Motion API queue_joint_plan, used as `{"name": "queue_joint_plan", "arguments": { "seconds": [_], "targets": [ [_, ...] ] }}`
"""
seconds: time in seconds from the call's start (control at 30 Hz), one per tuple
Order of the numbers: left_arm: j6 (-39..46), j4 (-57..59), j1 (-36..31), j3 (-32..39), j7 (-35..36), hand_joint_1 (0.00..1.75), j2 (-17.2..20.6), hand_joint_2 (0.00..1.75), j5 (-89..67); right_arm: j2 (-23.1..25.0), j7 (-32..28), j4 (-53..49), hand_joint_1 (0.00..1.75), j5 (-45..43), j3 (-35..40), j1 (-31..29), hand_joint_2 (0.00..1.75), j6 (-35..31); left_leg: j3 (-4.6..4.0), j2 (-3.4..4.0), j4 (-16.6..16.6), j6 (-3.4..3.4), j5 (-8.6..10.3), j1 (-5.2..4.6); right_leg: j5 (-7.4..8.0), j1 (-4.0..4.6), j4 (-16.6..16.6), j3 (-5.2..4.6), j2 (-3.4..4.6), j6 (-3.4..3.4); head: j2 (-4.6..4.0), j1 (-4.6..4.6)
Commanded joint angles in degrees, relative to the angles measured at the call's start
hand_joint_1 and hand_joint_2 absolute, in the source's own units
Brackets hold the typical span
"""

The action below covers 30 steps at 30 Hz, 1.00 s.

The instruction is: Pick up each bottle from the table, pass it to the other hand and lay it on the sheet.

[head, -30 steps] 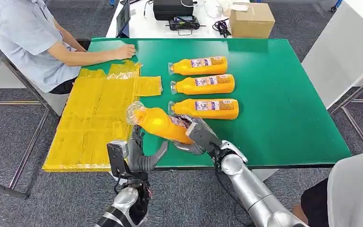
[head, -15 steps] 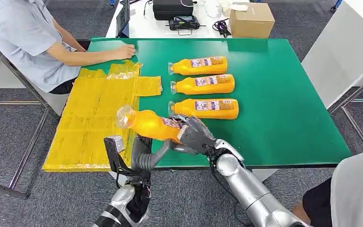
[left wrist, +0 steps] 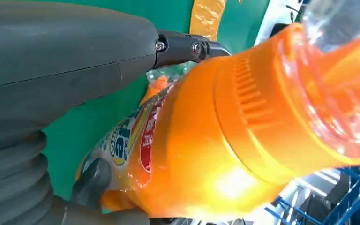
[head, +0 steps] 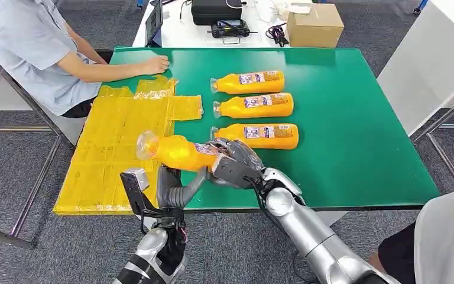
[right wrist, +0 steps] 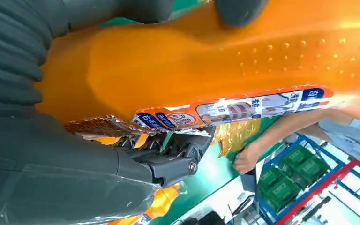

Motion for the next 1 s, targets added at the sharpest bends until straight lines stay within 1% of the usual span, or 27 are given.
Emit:
{"name": "queue_joint_plan", "arguments": {
  "seconds": [0.03,0.07,0.1,0.13,0.2,0.23,0.33,0.37,0.4,0.47,0.5,0.53,0.6,0.63,0.73,0.77,0.8,0.83,0.9,0.93,0.97,1.0],
  "targets": [
    [-3.63,2.4,-2.52,2.83,2.12,0.0,-0.7,1.75,3.54,0.56,-0.24,3.09,1.75,-1.45,4.41,-4.46,1.75,1.66,0.23,0.16,0.01,-0.07,-0.11,0.01,-0.06,0.03,0.02,0.17,0.14,-0.13,0.0,-0.02],
    [-5.81,2.48,-2.37,2.88,4.39,0.0,-0.56,1.75,5.98,0.67,-0.22,2.82,1.73,-1.46,4.61,-4.41,1.75,1.48,0.19,0.11,0.01,-0.06,-0.08,0.01,-0.06,0.02,0.02,0.14,0.09,-0.11,0.0,0.0],
    [-6.61,2.47,-2.15,3.02,4.29,0.0,-0.49,1.75,7.17,0.65,-0.06,2.36,1.75,-1.43,4.88,-4.34,1.75,1.36,0.06,0.09,0.0,-0.04,-0.03,0.0,-0.01,0.01,0.02,0.03,0.07,-0.07,0.0,0.0],
    [-6.61,2.41,-2.34,3.06,4.29,0.0,-0.49,1.75,7.16,0.85,0.13,2.31,1.75,-1.37,4.94,-4.48,1.75,1.36,0.19,0.15,0.03,-0.07,-0.1,0.01,-0.06,0.02,0.04,0.14,0.12,-0.12,0.0,-0.02],
    [-6.62,2.34,-2.48,3.08,4.29,0.0,-0.53,1.75,7.16,0.99,0.25,2.24,1.75,-1.29,5.0,-4.61,1.75,1.36,0.08,0.08,-0.01,-0.04,-0.03,-0.01,-0.02,0.0,0.01,0.05,0.06,-0.07,0.0,0.0],
    [-6.62,2.34,-2.48,3.08,4.29,0.0,-0.53,1.75,7.16,0.99,0.25,2.24,1.75,-1.29,5.0,-4.61,1.75,1.36,0.2,0.11,0.02,-0.06,-0.09,0.01,-0.06,0.02,0.03,0.16,0.09,-0.12,0.0,0.0],
    [-6.66,2.31,-2.47,3.13,4.25,0.0,-0.53,1.75,7.25,0.92,0.11,2.02,1.75,-1.49,4.96,-4.48,1.75,1.4,0.19,0.11,0.02,-0.07,-0.09,0.01,-0.07,0.02,0.04,0.14,0.08,-0.12,0.0,0.0],
    [-6.59,1.94,-2.37,3.5,3.47,0.0,-0.65,1.75,7.47,1.0,-0.08,1.89,1.73,-1.75,4.89,-4.39,1.75,1.4,0.14,0.09,0.02,-0.06,-0.07,0.02,-0.05,0.03,0.03,0.1,0.07,-0.11,0.0,-0.02],
    [-6.72,1.37,-2.17,3.92,3.19,0.0,-0.71,1.75,8.04,1.06,-0.22,1.61,1.66,-2.0,4.68,-4.18,1.75,1.17,0.12,0.05,0.01,-0.06,-0.05,0.0,-0.05,0.0,0.03,0.09,0.03,-0.1,0.0,-0.02],
    [-7.32,-0.12,-1.61,4.62,3.21,0.0,-0.42,1.75,9.37,1.22,-0.39,0.98,1.64,-2.79,3.97,-3.57,1.75,0.85,0.34,0.12,0.01,-0.1,-0.15,0.03,-0.12,0.05,0.02,0.3,0.08,-0.18,0.0,-0.02],
    [-8.04,-0.69,-1.31,5.08,4.03,0.0,-0.3,1.75,10.73,1.06,-0.43,0.67,1.68,-3.09,3.9,-3.39,1.75,0.93,0.13,0.1,0.01,-0.06,-0.07,0.01,-0.04,0.02,0.02,0.09,0.08,-0.1,0.0,0.0],
    [-8.76,-1.09,-1.16,5.27,4.4,0.0,-0.1,1.75,11.59,0.94,-0.52,0.5,1.73,-3.21,4.04,-3.34,1.75,1.2,0.23,0.12,0.05,-0.08,-0.13,0.03,-0.1,0.04,0.05,0.19,0.1,-0.14,0.0,0.0],
    [-8.82,-1.5,-1.18,5.52,3.87,0.0,-0.08,1.75,11.81,0.89,-0.78,0.29,1.75,-3.41,4.31,-3.36,1.75,1.73,0.08,0.06,0.0,-0.05,-0.04,0.01,-0.03,0.02,0.01,0.05,0.05,-0.08,0.0,0.0],
    [-8.45,-2.7,-0.96,6.27,2.24,0.0,-0.12,1.75,12.02,1.06,-1.04,-0.21,1.75,-3.54,4.82,-3.13,1.75,2.23,0.24,0.1,0.0,-0.08,-0.11,0.03,-0.09,0.04,0.03,0.2,0.07,-0.14,0.0,-0.02],
    [-5.74,-5.26,-0.59,7.08,-0.17,0.0,0.13,1.75,10.69,1.35,-1.2,-1.21,1.75,-3.78,5.8,-2.46,1.75,2.63,0.14,0.11,0.01,-0.07,-0.08,0.02,-0.05,0.03,0.02,0.1,0.09,-0.12,0.0,-0.02],
    [-4.81,-5.53,-0.61,7.27,-0.62,0.0,0.1,1.75,10.24,1.37,-1.21,-1.3,1.75,-3.86,5.92,-2.32,1.75,2.66,0.25,0.13,0.02,-0.09,-0.13,0.03,-0.09,0.04,0.03,0.2,0.11,-0.15,0.0,-0.02],
    [-3.39,-5.96,-0.7,7.47,-1.43,0.0,0.06,1.75,9.43,1.42,-1.21,-1.43,1.75,-3.9,6.23,-2.18,1.75,2.7,0.09,0.09,0.0,-0.06,-0.05,0.02,-0.03,0.03,0.01,0.05,0.07,-0.09,0.0,0.0],
    [-3.44,-6.19,-0.74,7.69,-1.11,0.0,0.03,1.75,9.89,1.48,-1.23,-1.45,1.75,-4.05,6.47,-2.1,1.75,2.89,0.4,0.16,0.02,-0.13,-0.2,0.05,-0.16,0.07,0.04,0.34,0.13,-0.22,0.0,0.0],
    [-3.09,-6.31,-0.93,7.43,-1.6,0.0,0.18,1.75,9.47,1.45,-1.4,-1.37,1.75,-4.4,6.91,-2.05,1.75,3.09,0.17,0.06,-0.02,-0.07,-0.07,0.03,-0.06,0.04,-0.01,0.14,0.04,-0.11,0.0,-0.04],
    [-3.11,-6.35,-1.07,7.23,-1.66,0.03,0.16,1.75,9.46,1.48,-1.46,-1.27,1.75,-4.52,7.09,-2.01,1.75,3.17,0.26,0.1,0.01,-0.09,-0.12,0.05,-0.1,0.07,0.01,0.22,0.07,-0.15,0.0,0.0],
    [-3.06,-6.36,-1.15,7.13,-1.86,1.33,0.18,1.75,9.39,1.49,-1.54,-1.14,1.75,-4.66,7.22,-2.03,1.75,3.22,0.14,0.03,-0.04,-0.06,-0.04,0.02,-0.04,0.02,-0.02,0.11,0.01,-0.09,0.0,-0.04],
    [-3.06,-6.36,-1.15,7.13,-1.86,1.33,0.18,1.75,9.39,1.49,-1.54,-1.14,1.75,-4.66,7.22,-2.03,1.75,3.22,0.26,0.07,-0.02,-0.08,-0.1,0.04,-0.08,0.05,-0.03,0.23,0.04,-0.14,0.0,0.0]
  ]
}}
